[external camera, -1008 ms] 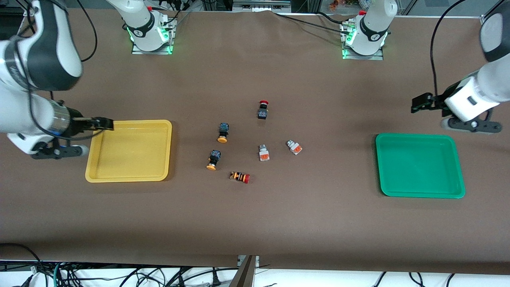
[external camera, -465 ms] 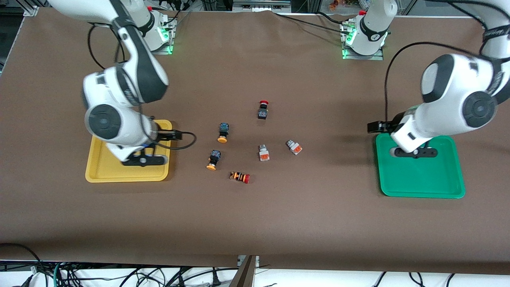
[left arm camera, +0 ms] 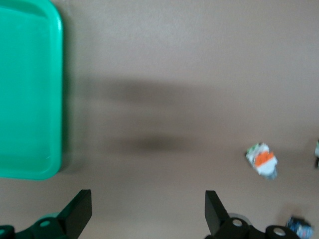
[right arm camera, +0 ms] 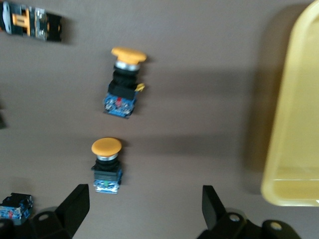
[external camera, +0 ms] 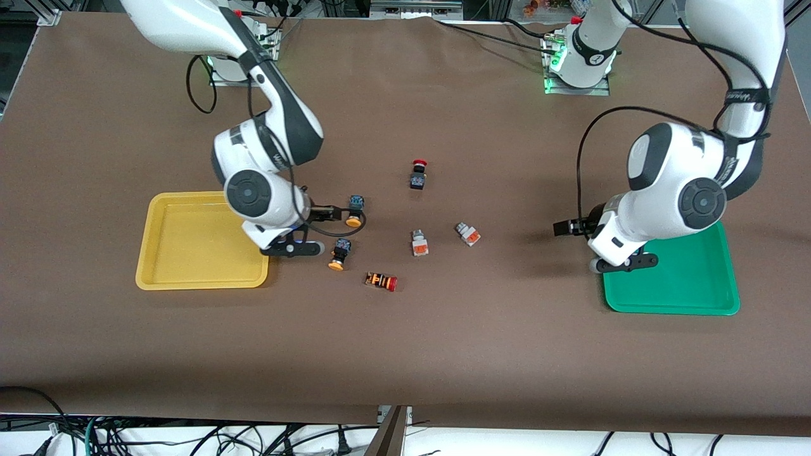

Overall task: Place green and yellow buttons in trays
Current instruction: 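Reach the right gripper to a yellow button while the left gripper reaches a white button, then grasp the yellow button with the right gripper while the left gripper grasps the white button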

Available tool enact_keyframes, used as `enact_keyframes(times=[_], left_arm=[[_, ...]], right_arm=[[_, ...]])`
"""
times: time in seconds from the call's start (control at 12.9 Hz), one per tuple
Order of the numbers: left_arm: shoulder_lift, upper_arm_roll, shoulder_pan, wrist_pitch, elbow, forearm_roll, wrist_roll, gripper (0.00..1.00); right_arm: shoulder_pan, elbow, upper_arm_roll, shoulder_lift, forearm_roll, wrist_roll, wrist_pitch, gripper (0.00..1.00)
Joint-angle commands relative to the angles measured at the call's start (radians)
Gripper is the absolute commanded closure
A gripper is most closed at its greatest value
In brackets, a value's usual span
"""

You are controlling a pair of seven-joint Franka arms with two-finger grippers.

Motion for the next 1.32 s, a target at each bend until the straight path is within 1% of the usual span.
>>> enact_keyframes(times=[0.0,0.16,0.31,0.47,0.62,0.7,0.78,0.85,1.01,1.16,1.24], left_arm=[[0.067,0.002,-0.066,0.091,0.015,-0.016,-0.141,0.00],[0.114,0.000,-0.098,0.170,0.014,-0.014,-0.233,0.00],[0.148,0.002,-0.147,0.226,0.018,-0.014,-0.250,0.00],[0.176,0.002,-0.147,0.270,0.015,-0.016,-0.266,0.00],[0.193,0.002,-0.170,0.315,0.012,-0.016,-0.351,0.00],[0.202,0.002,-0.202,0.321,0.011,-0.016,-0.383,0.00],[0.208,0.002,-0.208,0.323,0.012,-0.016,-0.411,0.00],[0.210,0.002,-0.215,0.330,0.012,-0.016,-0.440,0.00],[0.237,0.002,-0.247,0.371,0.011,-0.016,-0.502,0.00],[0.249,0.002,-0.290,0.378,0.000,-0.016,-0.554,0.00],[0.243,0.002,-0.290,0.382,-0.018,-0.016,-0.554,0.00]], right_arm=[[0.081,-0.022,-0.010,0.032,0.015,0.098,0.058,0.00],[0.117,-0.038,-0.010,0.061,0.015,0.137,0.104,0.00],[0.124,-0.091,-0.010,0.070,0.015,0.143,0.173,0.00],[0.131,-0.130,-0.010,0.072,0.015,0.143,0.217,0.00],[0.135,-0.137,-0.010,0.076,0.015,0.143,0.225,0.01],[0.135,-0.137,-0.008,0.084,0.015,0.143,0.234,0.08],[0.135,-0.137,-0.008,0.087,0.015,0.144,0.242,0.21],[0.135,-0.137,-0.008,0.095,0.015,0.143,0.248,0.29],[0.135,-0.137,-0.008,0.102,0.017,0.143,0.259,0.34],[0.137,-0.137,-0.008,0.105,0.017,0.144,0.262,0.61],[0.135,-0.136,-0.008,0.104,0.017,0.143,0.262,0.72]])
